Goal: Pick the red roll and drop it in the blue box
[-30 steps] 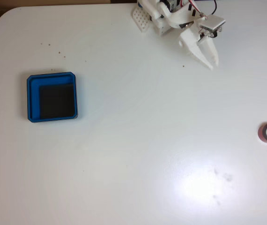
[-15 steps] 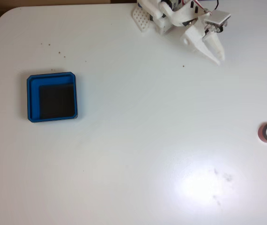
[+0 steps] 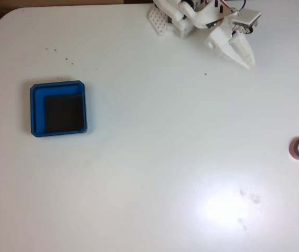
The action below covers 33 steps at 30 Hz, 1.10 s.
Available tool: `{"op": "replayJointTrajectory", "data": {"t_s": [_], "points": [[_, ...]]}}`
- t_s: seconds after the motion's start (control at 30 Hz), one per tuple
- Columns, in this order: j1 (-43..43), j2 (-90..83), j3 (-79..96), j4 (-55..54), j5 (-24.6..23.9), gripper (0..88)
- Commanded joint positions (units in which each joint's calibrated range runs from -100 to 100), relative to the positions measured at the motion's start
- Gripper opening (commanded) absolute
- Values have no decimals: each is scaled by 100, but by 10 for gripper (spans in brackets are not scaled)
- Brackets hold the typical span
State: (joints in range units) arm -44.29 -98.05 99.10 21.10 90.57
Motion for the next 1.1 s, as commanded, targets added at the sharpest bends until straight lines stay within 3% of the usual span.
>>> {"op": "replayJointTrajectory", "data": {"t_s": [0.0,0.8,1.07], "points": [[-2,-28,72,-105,-12,9],[37,48,-117,-122,-29,9],[17,1277,-1150,-130,-29,9]]}}
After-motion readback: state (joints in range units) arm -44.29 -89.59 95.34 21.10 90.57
